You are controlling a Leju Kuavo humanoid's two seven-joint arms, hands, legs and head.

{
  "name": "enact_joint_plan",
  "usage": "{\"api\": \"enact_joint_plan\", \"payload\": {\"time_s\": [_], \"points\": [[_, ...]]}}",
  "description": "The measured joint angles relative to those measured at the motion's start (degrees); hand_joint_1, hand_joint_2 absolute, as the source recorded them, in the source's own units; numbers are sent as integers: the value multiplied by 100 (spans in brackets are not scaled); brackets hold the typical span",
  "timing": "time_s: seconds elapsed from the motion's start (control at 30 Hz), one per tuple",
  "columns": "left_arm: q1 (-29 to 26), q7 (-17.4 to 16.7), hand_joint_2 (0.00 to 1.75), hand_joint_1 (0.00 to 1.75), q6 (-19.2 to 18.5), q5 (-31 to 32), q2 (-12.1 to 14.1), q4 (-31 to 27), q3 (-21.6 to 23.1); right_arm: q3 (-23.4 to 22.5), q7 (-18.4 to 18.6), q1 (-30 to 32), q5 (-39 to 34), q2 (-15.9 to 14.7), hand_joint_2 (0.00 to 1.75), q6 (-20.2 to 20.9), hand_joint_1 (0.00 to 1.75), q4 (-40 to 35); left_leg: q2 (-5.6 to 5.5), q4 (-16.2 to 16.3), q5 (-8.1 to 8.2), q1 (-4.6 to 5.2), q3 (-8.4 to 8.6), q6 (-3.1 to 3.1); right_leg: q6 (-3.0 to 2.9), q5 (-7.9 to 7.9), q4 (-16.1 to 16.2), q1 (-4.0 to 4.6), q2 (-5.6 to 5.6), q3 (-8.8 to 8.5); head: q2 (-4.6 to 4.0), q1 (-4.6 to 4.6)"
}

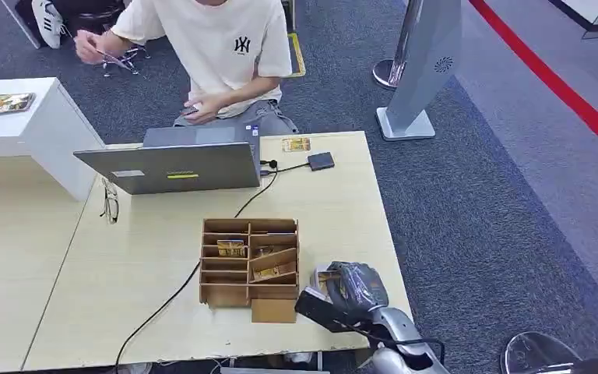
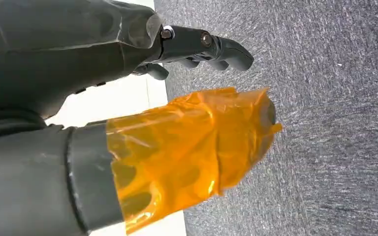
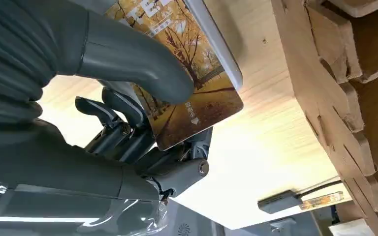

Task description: Pass the card to the sensor for recognition and then transmit it.

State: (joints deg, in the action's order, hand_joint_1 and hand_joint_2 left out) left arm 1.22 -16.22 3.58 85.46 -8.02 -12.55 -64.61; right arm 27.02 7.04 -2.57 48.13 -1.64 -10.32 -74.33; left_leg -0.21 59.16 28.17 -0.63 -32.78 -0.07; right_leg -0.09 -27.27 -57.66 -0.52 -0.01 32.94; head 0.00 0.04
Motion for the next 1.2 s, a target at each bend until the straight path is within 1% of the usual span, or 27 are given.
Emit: {"api": "enact_joint_plan", "payload": {"time_s": [0.47, 1.2], "points": [[1, 0, 0, 0, -20, 35, 7, 0, 0, -7, -2, -117, 57, 66, 175, 59, 175, 251, 0, 0, 0, 0, 4, 0, 0, 0, 0, 0, 0, -4, 0, 0], [0, -4, 0, 0, -46, 52, 7, 0, 0, -15, -2, -147, 61, 83, 175, 76, 175, 304, 1, 0, 0, 0, 8, 0, 0, 0, 0, 0, 1, -8, 0, 0]]}}
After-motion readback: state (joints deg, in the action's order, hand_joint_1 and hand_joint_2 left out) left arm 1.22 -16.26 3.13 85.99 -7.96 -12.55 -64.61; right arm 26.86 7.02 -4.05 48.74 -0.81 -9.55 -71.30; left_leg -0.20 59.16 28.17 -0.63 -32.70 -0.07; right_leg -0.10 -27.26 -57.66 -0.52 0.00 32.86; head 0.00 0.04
